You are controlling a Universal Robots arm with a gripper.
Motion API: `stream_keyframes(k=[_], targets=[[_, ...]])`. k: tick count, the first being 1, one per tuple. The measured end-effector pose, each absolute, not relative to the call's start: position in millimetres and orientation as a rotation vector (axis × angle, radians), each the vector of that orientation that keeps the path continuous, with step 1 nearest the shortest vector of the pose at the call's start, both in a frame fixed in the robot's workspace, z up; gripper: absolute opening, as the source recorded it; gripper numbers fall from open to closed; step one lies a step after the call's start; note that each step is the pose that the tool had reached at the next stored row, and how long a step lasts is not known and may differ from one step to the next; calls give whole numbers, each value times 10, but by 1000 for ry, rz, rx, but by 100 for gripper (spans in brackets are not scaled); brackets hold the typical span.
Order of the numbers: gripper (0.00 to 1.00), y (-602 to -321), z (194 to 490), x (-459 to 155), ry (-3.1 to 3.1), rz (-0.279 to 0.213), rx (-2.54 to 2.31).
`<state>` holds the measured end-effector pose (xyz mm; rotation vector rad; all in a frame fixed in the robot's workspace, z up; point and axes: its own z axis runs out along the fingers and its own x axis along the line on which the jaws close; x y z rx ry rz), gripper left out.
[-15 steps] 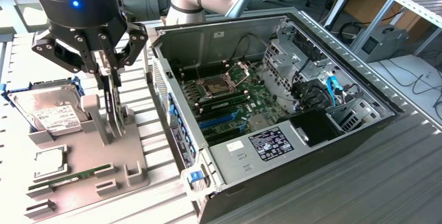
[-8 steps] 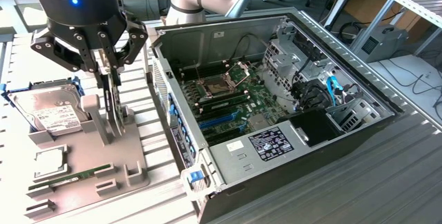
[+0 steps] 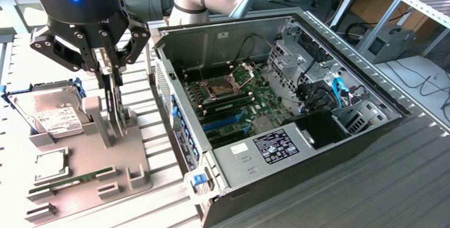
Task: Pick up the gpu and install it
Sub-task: 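Pick up the gpu and move the gpu toward the slot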
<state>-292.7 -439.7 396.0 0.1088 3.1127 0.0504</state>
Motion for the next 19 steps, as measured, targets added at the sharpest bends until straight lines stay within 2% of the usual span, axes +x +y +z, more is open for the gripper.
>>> stream_keyframes(k=[19], targets=[[27, -4396, 4056, -2927, 3113, 50, 109]])
